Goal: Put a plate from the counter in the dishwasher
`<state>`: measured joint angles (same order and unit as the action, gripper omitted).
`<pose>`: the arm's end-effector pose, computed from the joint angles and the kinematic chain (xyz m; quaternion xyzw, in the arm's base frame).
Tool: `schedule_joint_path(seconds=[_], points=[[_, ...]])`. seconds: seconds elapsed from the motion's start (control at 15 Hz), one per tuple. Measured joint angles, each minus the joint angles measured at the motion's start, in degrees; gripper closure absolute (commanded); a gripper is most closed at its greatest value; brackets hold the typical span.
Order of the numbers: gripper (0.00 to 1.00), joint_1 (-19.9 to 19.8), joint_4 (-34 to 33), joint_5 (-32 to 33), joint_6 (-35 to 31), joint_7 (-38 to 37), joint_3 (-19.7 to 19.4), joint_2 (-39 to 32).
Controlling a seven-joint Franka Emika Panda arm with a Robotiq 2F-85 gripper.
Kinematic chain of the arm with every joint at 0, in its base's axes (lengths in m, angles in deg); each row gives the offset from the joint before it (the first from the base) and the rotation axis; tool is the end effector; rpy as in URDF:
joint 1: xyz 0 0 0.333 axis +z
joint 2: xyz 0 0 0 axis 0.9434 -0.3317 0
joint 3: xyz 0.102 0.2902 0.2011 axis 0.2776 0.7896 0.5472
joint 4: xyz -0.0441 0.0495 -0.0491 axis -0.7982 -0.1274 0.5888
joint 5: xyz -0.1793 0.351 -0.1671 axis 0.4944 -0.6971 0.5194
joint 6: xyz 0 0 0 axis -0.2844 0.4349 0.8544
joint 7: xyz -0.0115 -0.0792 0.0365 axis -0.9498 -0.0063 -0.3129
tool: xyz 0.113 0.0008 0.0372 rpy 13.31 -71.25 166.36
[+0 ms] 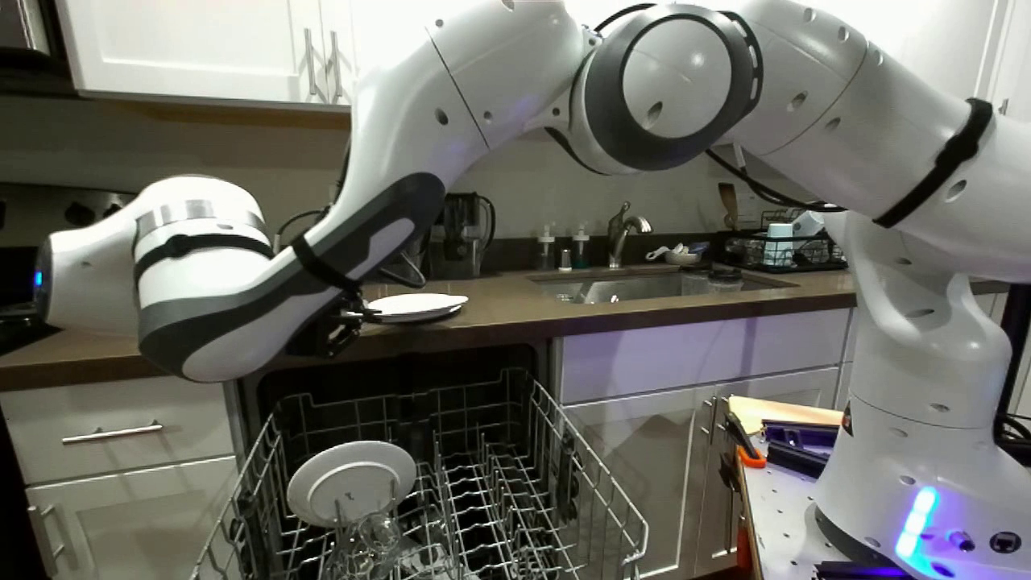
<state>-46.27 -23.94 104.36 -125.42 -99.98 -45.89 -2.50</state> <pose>0.7600 0.2062 0.2359 0.8138 -0.0065 -0.0682 0.5772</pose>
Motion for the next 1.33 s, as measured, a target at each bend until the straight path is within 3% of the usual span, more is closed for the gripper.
schedule_joint_path(seconds=[0.6, 1.33], points=[[0.92, -0.4, -1.7, -3.7, -0.9, 0.0, 2.7, 0.4], [0.93, -2.6, -1.3, -5.0, -7.4, 0.4, 5.0, 2.3]])
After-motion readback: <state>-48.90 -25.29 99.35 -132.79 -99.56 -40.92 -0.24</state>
